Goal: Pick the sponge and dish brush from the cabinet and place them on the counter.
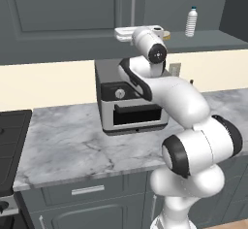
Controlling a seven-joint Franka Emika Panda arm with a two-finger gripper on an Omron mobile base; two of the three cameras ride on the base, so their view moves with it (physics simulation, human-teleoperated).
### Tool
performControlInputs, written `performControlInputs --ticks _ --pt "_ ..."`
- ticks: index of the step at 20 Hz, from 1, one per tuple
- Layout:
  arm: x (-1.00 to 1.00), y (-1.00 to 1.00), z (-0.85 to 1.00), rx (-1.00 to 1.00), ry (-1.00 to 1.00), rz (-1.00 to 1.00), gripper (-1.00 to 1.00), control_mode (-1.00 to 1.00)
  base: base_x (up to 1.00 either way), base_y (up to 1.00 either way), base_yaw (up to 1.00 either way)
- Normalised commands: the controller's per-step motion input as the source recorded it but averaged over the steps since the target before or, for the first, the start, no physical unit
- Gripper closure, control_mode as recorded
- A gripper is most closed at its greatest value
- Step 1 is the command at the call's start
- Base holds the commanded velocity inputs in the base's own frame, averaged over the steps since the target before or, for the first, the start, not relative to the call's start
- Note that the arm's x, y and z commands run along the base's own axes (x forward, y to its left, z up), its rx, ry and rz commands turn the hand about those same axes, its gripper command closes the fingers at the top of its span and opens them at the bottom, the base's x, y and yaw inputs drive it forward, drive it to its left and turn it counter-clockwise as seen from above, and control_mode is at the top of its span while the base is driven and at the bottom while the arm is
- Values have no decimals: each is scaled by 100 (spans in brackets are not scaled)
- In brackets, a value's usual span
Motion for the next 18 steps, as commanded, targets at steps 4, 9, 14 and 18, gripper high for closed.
performControlInputs --ticks 4,9,14,18 --pt "0 0 0 0 0 0 100 -100 0 0 0" --pt "0 0 0 0 0 0 100 -100 0 0 0" --pt "0 0 2 0 0 0 100 -100 0 0 0" --pt "0 0 24 0 0 0 100 -100 0 0 0"
